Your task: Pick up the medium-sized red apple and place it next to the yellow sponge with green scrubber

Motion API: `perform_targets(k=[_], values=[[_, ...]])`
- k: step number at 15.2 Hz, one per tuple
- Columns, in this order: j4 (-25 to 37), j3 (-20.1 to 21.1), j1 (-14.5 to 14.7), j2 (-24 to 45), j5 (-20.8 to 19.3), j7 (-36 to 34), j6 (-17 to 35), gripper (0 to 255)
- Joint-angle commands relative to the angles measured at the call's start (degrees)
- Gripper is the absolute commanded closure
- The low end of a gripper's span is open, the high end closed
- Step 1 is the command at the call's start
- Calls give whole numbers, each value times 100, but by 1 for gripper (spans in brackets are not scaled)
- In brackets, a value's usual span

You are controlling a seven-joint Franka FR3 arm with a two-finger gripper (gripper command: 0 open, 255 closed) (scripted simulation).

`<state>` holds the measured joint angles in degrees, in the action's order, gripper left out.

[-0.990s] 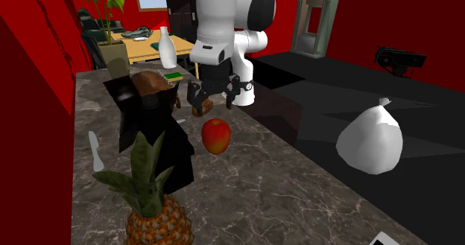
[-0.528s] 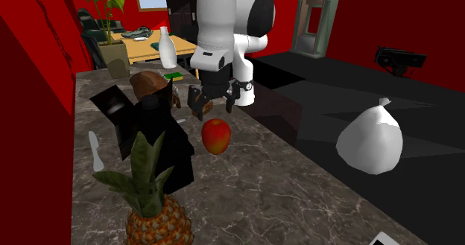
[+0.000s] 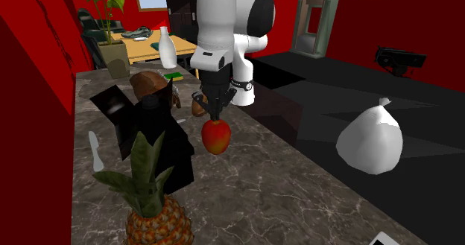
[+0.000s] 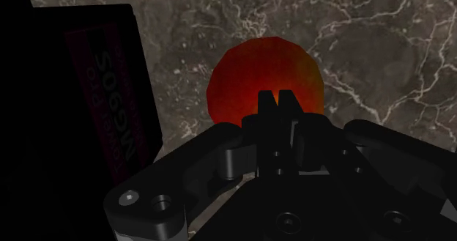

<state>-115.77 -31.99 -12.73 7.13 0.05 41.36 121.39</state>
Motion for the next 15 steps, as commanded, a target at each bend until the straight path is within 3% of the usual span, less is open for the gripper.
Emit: perform_targets(k=[1,4,15], values=[[0,0,0,0,0,0,0,255],[0,0,0,0,0,0,0,255],[525,-12,44,-323,-185,-94,-802,255]])
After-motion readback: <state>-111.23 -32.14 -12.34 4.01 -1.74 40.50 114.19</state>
